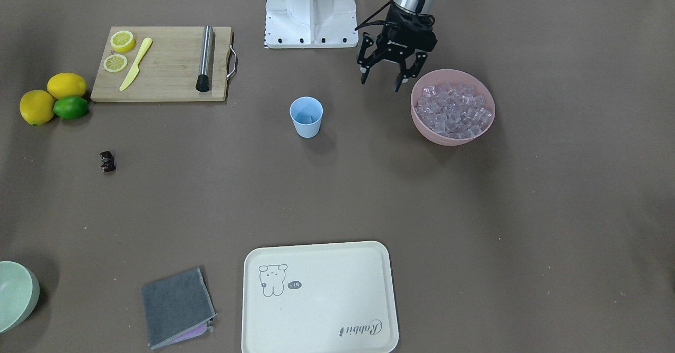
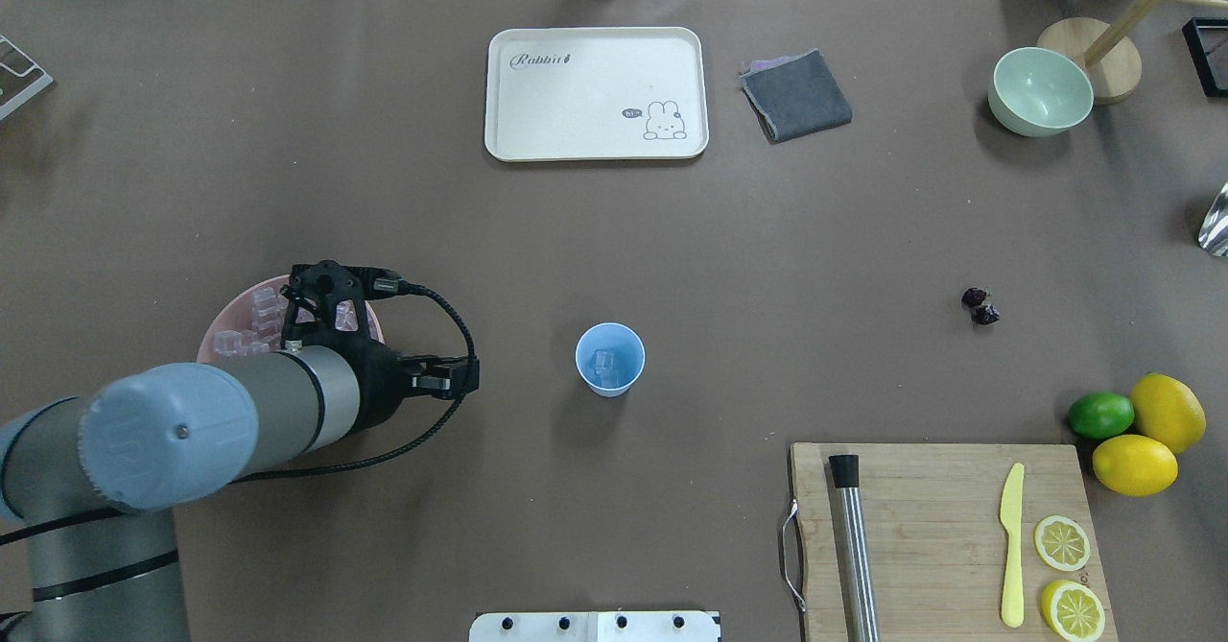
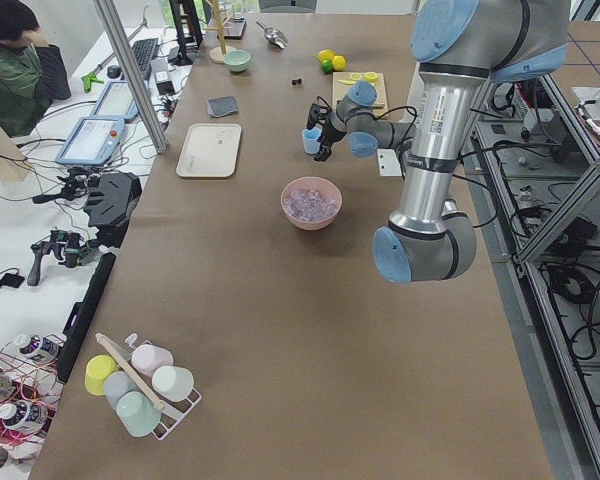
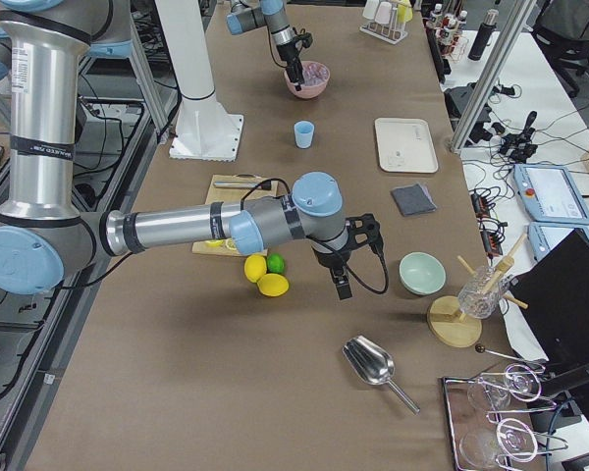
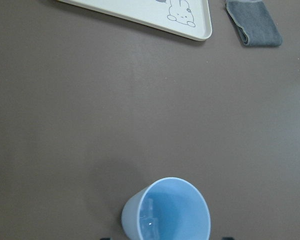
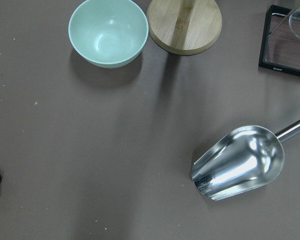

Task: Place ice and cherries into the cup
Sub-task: 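Move the left gripper back over the pink ice bowl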

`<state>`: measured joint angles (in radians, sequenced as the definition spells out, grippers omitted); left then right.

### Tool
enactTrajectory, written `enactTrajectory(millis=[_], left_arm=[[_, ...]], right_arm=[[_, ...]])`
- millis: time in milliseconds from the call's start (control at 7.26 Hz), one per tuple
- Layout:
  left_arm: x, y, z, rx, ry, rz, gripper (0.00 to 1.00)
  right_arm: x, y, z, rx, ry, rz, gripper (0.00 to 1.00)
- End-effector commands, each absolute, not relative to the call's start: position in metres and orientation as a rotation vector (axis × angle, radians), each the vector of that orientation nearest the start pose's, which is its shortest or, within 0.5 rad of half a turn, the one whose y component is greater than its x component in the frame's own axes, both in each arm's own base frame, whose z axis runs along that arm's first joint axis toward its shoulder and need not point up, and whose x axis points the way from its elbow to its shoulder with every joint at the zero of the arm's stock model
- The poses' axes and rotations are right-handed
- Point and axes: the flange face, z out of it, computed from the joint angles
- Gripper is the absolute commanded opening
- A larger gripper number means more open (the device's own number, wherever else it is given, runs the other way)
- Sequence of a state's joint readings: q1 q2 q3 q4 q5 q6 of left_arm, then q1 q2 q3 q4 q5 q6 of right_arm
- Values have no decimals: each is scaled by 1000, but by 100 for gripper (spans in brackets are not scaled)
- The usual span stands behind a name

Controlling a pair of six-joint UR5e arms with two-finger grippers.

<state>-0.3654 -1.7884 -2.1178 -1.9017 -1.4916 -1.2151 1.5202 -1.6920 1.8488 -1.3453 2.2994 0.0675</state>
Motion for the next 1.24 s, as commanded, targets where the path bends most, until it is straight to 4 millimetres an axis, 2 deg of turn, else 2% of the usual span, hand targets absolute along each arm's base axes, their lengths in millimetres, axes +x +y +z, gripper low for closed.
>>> enactTrajectory(millis=[0, 138, 413, 551, 826, 1102], left_arm=[[385, -334, 303, 474, 907, 65, 83], [389, -338, 313, 489, 877, 106, 81], [372, -367, 326, 523, 848, 165, 68], [372, -375, 335, 529, 854, 164, 62], [383, -386, 362, 565, 865, 189, 63], [388, -388, 365, 562, 864, 192, 60]], right_arm=[[44, -459, 556, 320, -741, -123, 100], [44, -459, 557, 318, -739, -123, 100], [44, -459, 556, 320, -743, -123, 100], [44, -458, 556, 320, -743, -123, 100], [44, -458, 556, 320, -743, -123, 100], [44, -458, 556, 320, -743, -123, 100]])
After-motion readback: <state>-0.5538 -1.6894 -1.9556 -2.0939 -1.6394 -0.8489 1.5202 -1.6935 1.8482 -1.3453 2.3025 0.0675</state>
